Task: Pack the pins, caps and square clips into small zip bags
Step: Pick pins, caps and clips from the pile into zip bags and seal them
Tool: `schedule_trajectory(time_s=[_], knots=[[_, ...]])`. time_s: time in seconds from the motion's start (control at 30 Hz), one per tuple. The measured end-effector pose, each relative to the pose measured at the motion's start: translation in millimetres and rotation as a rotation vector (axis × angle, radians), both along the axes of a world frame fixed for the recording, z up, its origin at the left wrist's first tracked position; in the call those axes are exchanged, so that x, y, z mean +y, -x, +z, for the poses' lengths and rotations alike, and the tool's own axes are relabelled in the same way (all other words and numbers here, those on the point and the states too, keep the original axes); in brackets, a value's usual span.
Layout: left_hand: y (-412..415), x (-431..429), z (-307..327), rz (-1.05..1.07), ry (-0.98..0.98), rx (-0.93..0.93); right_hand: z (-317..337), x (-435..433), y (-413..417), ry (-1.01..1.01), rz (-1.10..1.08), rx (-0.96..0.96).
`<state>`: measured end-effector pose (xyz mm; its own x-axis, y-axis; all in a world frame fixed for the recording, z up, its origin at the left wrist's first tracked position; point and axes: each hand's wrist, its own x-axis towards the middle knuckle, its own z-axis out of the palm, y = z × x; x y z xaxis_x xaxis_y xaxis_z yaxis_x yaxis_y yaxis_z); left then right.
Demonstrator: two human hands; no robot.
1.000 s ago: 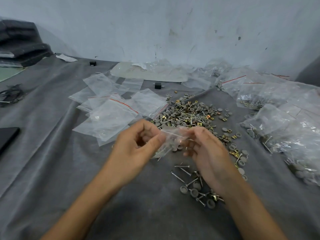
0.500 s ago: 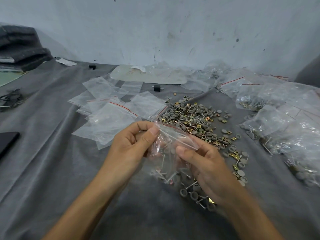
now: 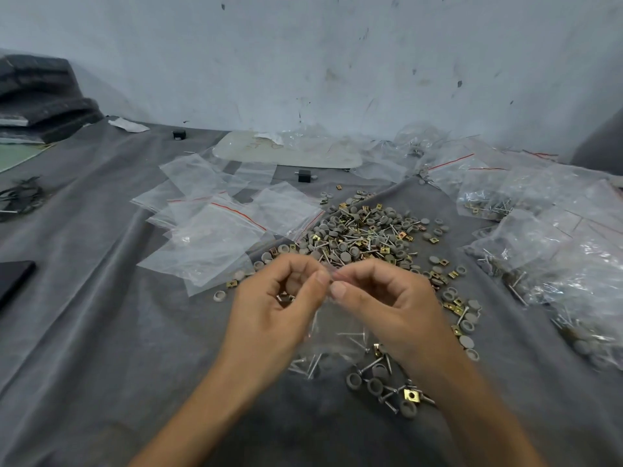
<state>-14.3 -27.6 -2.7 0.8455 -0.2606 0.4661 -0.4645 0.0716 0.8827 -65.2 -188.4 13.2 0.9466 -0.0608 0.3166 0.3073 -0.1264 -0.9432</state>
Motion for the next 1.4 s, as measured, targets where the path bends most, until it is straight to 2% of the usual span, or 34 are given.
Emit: schedule_trajectory(time_s=[0.23, 0.57, 0.97, 1.4], knots=[[4, -4, -4, -0.001, -0.059, -0.003, -3, -6, 4, 0.181, -0.059, -0.07], [5, 1, 2, -0.006, -0.059, -0.037, -5, -6, 5, 0.233, -0.106, -0.097], [2, 12, 7, -0.001, 0.043, 0.002, -5, -12, 7, 0.038, -0.094, -0.056], [0, 16, 10, 0.045, 0.081, 0.065, -6, -17, 3, 0.02, -0.148, -0.044]])
